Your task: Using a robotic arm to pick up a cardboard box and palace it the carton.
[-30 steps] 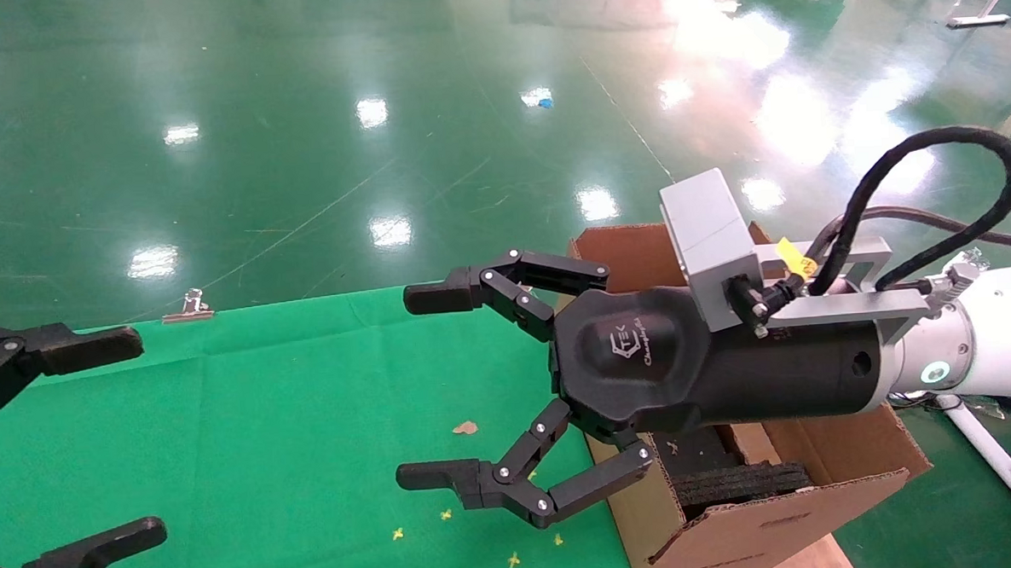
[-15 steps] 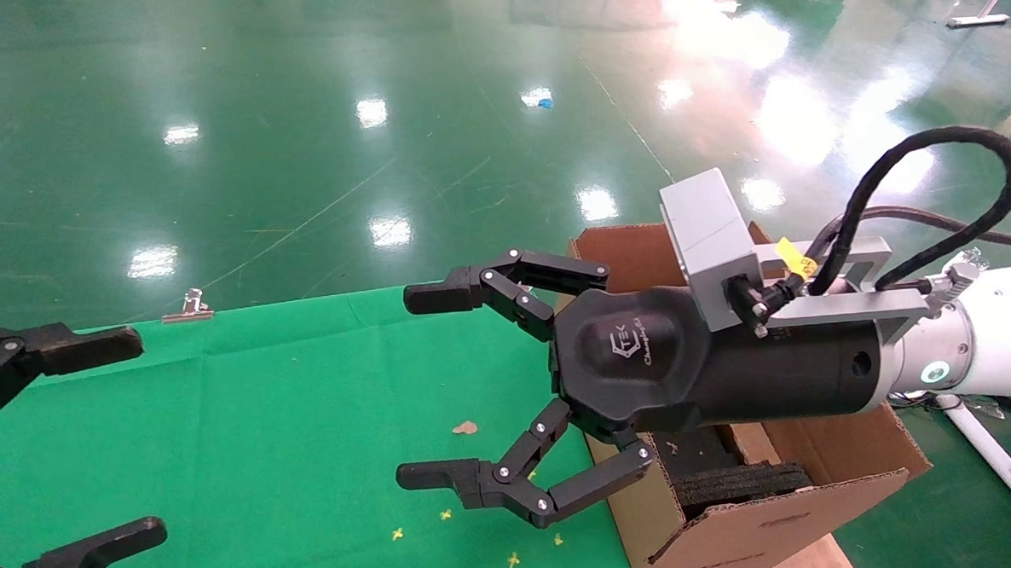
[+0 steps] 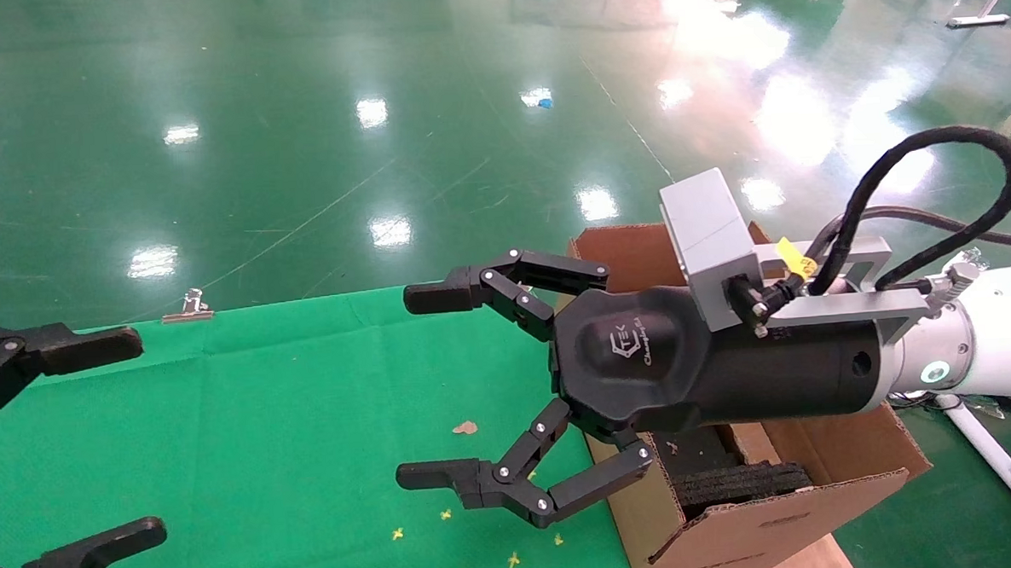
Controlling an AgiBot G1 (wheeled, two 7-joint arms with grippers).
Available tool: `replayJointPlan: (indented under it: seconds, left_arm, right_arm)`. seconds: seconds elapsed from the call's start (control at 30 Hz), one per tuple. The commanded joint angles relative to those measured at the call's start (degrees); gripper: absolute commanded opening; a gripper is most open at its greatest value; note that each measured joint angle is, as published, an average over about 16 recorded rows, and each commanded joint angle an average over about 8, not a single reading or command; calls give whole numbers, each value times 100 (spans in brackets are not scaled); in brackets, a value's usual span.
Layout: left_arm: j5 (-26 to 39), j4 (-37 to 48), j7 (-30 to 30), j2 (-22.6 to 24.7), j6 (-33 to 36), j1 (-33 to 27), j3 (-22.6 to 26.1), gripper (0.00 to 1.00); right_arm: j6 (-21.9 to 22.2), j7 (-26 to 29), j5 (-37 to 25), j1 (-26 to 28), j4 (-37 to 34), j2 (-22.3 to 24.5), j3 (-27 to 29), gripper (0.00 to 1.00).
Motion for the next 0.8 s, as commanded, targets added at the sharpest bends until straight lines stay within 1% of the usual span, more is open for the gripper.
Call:
replayJointPlan:
  seconds: [0.03, 0.8]
  left_arm:
    - [0, 0, 0, 0, 0, 0, 0, 100]
    - [0, 0, 0, 0, 0, 0, 0, 100]
  right_arm:
    - [0, 0, 0, 0, 0, 0, 0, 100]
    - [0, 0, 0, 0, 0, 0, 0, 100]
